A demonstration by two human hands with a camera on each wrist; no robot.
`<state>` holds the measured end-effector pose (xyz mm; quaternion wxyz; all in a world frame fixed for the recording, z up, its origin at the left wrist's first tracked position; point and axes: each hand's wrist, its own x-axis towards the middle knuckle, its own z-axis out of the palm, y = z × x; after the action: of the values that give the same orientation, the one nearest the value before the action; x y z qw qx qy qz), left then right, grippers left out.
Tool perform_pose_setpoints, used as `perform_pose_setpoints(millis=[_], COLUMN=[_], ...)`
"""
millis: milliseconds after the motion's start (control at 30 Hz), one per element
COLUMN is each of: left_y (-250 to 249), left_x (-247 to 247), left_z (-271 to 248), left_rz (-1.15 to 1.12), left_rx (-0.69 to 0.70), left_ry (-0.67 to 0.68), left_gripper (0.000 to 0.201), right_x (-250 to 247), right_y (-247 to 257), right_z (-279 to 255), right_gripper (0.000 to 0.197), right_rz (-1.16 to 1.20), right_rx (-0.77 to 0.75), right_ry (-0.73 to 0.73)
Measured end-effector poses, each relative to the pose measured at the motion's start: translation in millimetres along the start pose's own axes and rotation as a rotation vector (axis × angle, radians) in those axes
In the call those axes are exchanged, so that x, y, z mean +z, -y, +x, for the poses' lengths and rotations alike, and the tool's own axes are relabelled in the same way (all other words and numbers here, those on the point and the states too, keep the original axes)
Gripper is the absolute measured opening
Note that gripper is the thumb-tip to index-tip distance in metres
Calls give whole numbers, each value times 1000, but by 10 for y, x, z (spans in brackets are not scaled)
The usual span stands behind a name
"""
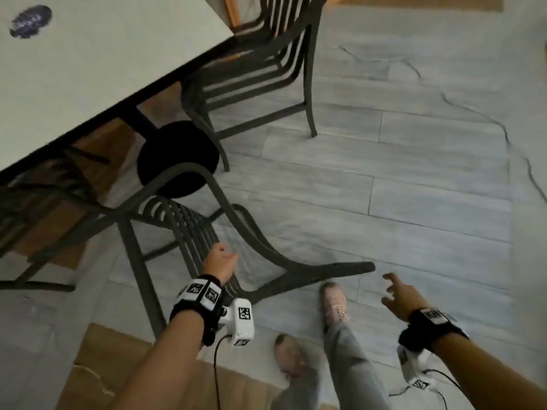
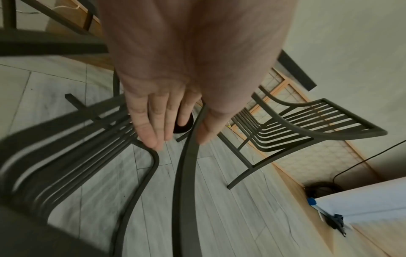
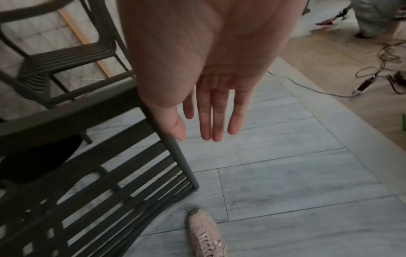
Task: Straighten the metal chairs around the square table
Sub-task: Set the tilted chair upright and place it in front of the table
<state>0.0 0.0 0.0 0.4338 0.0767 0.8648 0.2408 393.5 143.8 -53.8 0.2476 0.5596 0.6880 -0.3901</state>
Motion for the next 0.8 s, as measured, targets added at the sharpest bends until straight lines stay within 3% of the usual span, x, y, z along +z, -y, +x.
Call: perform_pose_setpoints(millis=[133,233,300,533,733,800], left_y=[-212,-202,-193,-103,-88,-286], left_x=[323,552,672,895,699,549], left_z=[465,682,783,873,796,517], left_rz=[-55,-85,-123,-230,-231,-257], left_rx=[-71,-110,-147,-207,-246,-254], left_ry=[-36,-47,-52,-109,-75,-59], left_gripper=[80,92,95,96,92,88], right_x=[32,105,113,180,41,-41], right_y=[-87,-139,-114,110,114,133], right_z=[461,758,930,1300,1148,1044], right_gripper=[70,77,76,42,43,45], right_rz=[19,-4,-26,-124,-176,-139], right_rx=[-11,-59,-113,-250,-265,-277], right_ry=[60,103,121,186,197,180])
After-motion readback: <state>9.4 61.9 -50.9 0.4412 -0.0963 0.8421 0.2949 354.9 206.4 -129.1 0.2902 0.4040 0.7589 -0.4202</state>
